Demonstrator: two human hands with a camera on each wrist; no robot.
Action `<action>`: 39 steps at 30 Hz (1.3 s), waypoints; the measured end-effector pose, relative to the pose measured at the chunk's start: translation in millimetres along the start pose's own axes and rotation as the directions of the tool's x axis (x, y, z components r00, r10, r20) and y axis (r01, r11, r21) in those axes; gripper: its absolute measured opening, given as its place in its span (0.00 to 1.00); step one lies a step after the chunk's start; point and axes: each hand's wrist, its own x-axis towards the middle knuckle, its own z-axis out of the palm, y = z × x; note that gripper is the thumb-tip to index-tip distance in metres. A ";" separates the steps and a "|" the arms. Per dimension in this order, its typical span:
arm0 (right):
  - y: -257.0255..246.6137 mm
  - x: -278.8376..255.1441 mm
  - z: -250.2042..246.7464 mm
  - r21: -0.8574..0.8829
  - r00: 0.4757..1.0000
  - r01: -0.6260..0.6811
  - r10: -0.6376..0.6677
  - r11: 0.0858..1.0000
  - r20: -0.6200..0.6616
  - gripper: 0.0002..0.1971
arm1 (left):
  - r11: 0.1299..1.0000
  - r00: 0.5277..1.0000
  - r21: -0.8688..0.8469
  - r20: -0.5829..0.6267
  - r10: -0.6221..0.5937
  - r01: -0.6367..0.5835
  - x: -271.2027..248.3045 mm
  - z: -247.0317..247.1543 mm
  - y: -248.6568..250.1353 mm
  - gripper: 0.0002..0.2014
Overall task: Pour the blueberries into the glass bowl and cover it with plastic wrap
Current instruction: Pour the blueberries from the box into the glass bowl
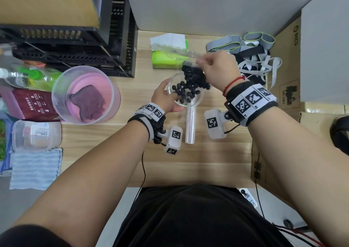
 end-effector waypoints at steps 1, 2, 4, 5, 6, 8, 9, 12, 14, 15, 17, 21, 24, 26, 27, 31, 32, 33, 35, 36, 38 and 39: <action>-1.6 -0.8 0.2 -0.020 1.000 0.028 -0.028 0.999 -0.003 0.14 | 1.000 1.000 -0.005 -0.004 0.000 0.000 0.0 0.7 1.0 0.30; -2.4 -1.0 1.1 -0.030 0.999 0.052 -0.052 0.998 -0.002 0.13 | 1.000 1.000 -0.012 -0.008 -0.001 0.001 0.0 1.3 2.4 0.30; -4.3 -1.5 2.6 -0.037 0.996 0.083 -0.083 0.996 -0.009 0.14 | 0.999 1.000 -0.043 -0.006 -0.001 0.001 -1.1 1.6 5.7 0.30; -5.0 -1.1 2.7 -0.038 0.995 0.094 -0.094 0.995 -0.015 0.14 | 0.998 1.000 -0.068 0.004 -0.003 0.003 -2.0 1.6 7.3 0.30; -5.0 -0.6 3.0 -0.041 0.995 0.102 -0.103 0.994 -0.018 0.15 | 0.996 1.000 -0.091 0.015 -0.005 0.007 -3.2 1.5 8.4 0.30; -6.2 -1.1 1.8 -0.054 0.993 0.111 -0.112 0.992 -0.020 0.14 | 0.992 0.999 -0.124 0.030 -0.013 0.017 -4.2 1.5 9.7 0.30; -7.0 -1.6 -0.2 -0.055 0.992 0.118 -0.120 0.991 -0.024 0.14 | 0.991 0.999 -0.134 0.029 -0.018 0.022 -3.8 1.6 9.7 0.30; -10.2 -3.7 -3.8 -0.074 0.990 0.137 -0.138 0.988 -0.014 0.15 | 0.990 0.999 -0.141 0.021 -0.025 0.028 -1.1 3.5 8.5 0.31; -9.9 -2.7 -4.1 -0.067 0.987 0.157 -0.159 0.985 -0.024 0.14 | 0.989 0.999 -0.148 0.017 -0.027 0.029 -0.3 3.8 7.4 0.33; -9.7 -2.3 -5.2 -0.069 0.985 0.167 -0.170 0.983 -0.028 0.14 | 0.988 0.999 -0.153 0.016 -0.032 0.034 0.1 3.8 6.8 0.33; -8.5 -2.0 -7.0 -0.065 0.984 0.172 -0.174 0.983 -0.028 0.13 | 0.988 0.999 -0.149 0.008 -0.038 0.039 0.6 3.1 6.1 0.34; -8.9 -3.5 -11.7 0.006 0.984 0.178 -0.178 0.984 -0.033 0.12 | 0.991 1.000 -0.133 0.000 -0.029 0.029 0.5 0.8 6.1 0.32; -12.8 -6.8 -14.5 -0.019 0.970 0.241 -0.241 0.970 -0.013 0.12 | 0.990 1.000 -0.137 0.000 -0.021 0.021 0.1 -0.3 7.6 0.31; -15.5 -8.9 -15.9 -0.043 0.957 0.289 -0.289 0.956 0.007 0.12 | 0.990 1.000 -0.142 -0.004 -0.025 0.024 0.6 -1.0 8.3 0.31; -16.0 -9.3 -16.0 -0.047 0.949 0.314 -0.314 0.948 0.007 0.12 | 0.990 1.000 -0.142 -0.007 -0.026 0.025 1.0 -1.4 8.5 0.32; -14.9 -7.7 -17.8 -0.067 0.927 0.374 -0.376 0.925 -0.017 0.13 | 0.991 1.000 -0.132 -0.014 -0.023 0.021 1.8 -2.5 9.2 0.32; -13.4 -6.8 -18.1 -0.066 0.923 0.382 -0.384 0.922 -0.028 0.14 | 0.991 1.000 -0.130 -0.015 -0.019 0.017 1.6 -2.4 9.5 0.32; -12.3 -6.0 -18.7 -0.061 0.918 0.391 -0.394 0.918 -0.035 0.14 | 0.991 1.000 -0.131 -0.016 -0.016 0.014 1.7 -2.4 9.5 0.32; -9.0 -3.4 -18.6 -0.063 0.911 0.407 -0.410 0.911 -0.035 0.14 | 0.991 1.000 -0.130 -0.016 -0.015 0.013 1.4 -2.5 9.7 0.30; -7.9 -2.8 -18.8 -0.065 0.911 0.407 -0.410 0.911 -0.037 0.14 | 0.992 1.000 -0.127 -0.017 -0.016 0.013 1.9 -3.1 9.5 0.30; -5.7 -1.8 -19.6 -0.037 0.923 0.379 -0.381 0.925 -0.059 0.14 | 0.992 1.000 -0.124 -0.020 -0.019 0.016 2.7 -4.2 8.9 0.32; -4.9 -1.5 -20.3 -0.010 0.932 0.353 -0.353 0.936 -0.079 0.14 | 0.993 1.000 -0.121 -0.023 -0.018 0.015 2.9 -4.6 8.8 0.33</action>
